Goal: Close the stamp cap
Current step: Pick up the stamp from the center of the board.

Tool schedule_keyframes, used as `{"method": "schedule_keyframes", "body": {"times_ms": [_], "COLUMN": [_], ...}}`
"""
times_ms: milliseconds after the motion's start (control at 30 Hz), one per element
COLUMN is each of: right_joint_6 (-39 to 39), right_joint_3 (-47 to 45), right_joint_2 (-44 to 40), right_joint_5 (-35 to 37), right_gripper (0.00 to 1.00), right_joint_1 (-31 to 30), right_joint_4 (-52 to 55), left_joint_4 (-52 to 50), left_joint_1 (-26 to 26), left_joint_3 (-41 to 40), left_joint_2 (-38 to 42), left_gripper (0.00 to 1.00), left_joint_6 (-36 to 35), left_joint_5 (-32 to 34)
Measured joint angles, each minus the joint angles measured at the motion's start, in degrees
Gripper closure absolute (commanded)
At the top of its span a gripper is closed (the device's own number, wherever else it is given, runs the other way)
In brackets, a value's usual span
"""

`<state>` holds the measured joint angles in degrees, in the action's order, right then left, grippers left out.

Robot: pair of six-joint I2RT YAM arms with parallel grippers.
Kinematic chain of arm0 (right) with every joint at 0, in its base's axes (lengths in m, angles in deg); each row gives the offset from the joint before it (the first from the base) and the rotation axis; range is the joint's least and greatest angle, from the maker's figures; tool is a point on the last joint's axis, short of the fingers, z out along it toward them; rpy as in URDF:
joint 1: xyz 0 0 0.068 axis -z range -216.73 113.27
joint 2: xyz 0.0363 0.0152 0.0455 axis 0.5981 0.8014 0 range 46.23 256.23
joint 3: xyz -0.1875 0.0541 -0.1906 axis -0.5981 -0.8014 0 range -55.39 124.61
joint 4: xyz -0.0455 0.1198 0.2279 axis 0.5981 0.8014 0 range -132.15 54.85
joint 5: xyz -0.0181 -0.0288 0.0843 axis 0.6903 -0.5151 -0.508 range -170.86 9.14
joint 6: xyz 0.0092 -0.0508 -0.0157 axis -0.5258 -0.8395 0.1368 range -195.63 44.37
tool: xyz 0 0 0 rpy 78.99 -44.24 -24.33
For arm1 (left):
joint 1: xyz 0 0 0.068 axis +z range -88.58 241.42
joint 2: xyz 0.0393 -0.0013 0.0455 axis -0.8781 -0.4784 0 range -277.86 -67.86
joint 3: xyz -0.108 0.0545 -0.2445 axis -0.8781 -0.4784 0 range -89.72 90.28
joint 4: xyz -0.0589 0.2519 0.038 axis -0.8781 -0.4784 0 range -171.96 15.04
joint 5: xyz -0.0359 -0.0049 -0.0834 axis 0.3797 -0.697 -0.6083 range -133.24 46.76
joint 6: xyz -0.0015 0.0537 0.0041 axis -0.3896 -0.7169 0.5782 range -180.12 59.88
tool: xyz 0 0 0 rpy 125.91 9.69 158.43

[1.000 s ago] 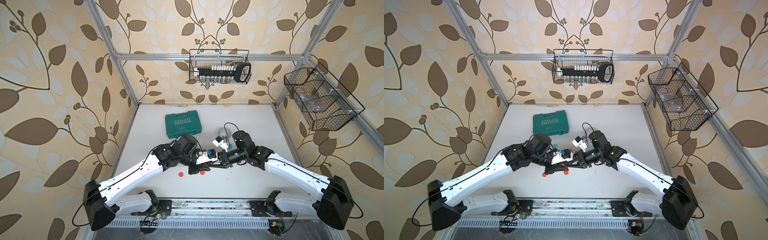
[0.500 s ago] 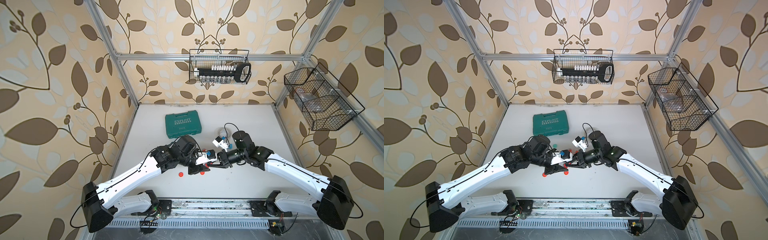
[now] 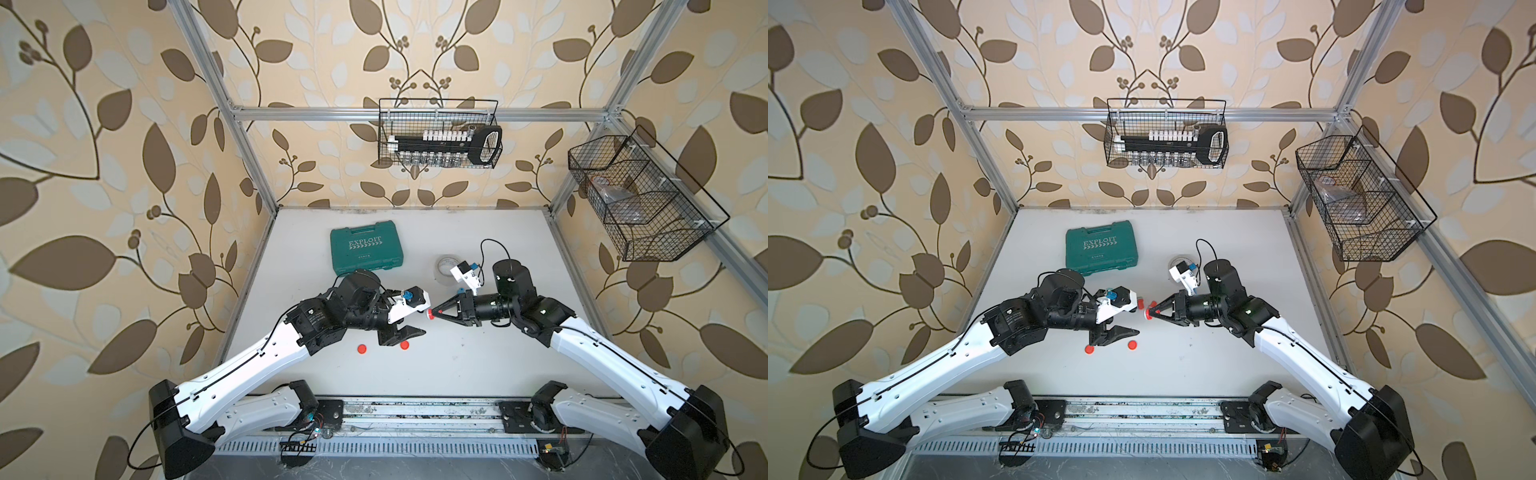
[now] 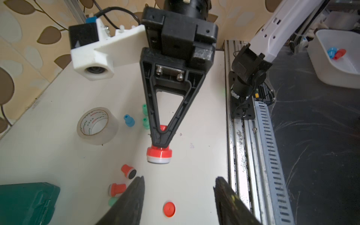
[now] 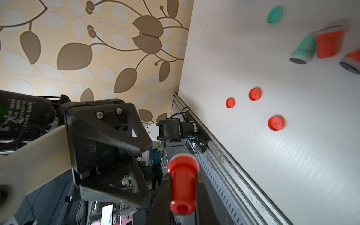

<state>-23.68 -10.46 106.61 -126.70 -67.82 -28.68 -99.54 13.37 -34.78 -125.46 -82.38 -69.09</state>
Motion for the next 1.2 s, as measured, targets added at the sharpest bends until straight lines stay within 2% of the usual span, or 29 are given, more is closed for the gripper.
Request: {"method": "schedule_keyframes", "body": {"times_ms": [133, 367, 633, 800, 1000, 1200], "right_joint_6": [-1.88, -4.50, -8.94, -11.67, -15.39, -16.48], "right_joint_3": [0.00, 0.02, 0.02, 0.02, 0.04, -0.07], "right_joint_2": [-2.32, -7.32, -16.65, -20.79, -22.10, -22.95], "right_joint_5": [2.25, 8.00, 15.89, 17.57, 15.23, 11.39], "right_gripper": [0.94, 0.95, 0.98, 0.98, 0.97, 0.98], "right_joint_1": [0.63, 0.63, 0.63, 0.63, 0.63, 0.61], "right_joint_4": [2.12, 6.34, 6.86, 3.10, -3.74, -12.44], "left_joint_4": [3.96, 5.25, 9.75, 14.45, 19.17, 23.12], "left_joint_1": [0.00, 0.15, 1.25, 1.27, 1.27, 1.27], "left_joint_3": [-0.50, 1.62, 2.38, 2.47, 4.96, 5.97], "left_joint_2": [-0.52, -4.26, -4.35, -2.29, -2.45, -3.52], "left_gripper": [0.39, 0.37, 0.26, 0.25, 0.30, 0.33], "left_joint_6": [9.55, 32.00, 53.09, 58.38, 59.47, 60.17], "left_joint_5": [1.88, 8.00, 4.13, -1.44, -9.94, -14.49]}}
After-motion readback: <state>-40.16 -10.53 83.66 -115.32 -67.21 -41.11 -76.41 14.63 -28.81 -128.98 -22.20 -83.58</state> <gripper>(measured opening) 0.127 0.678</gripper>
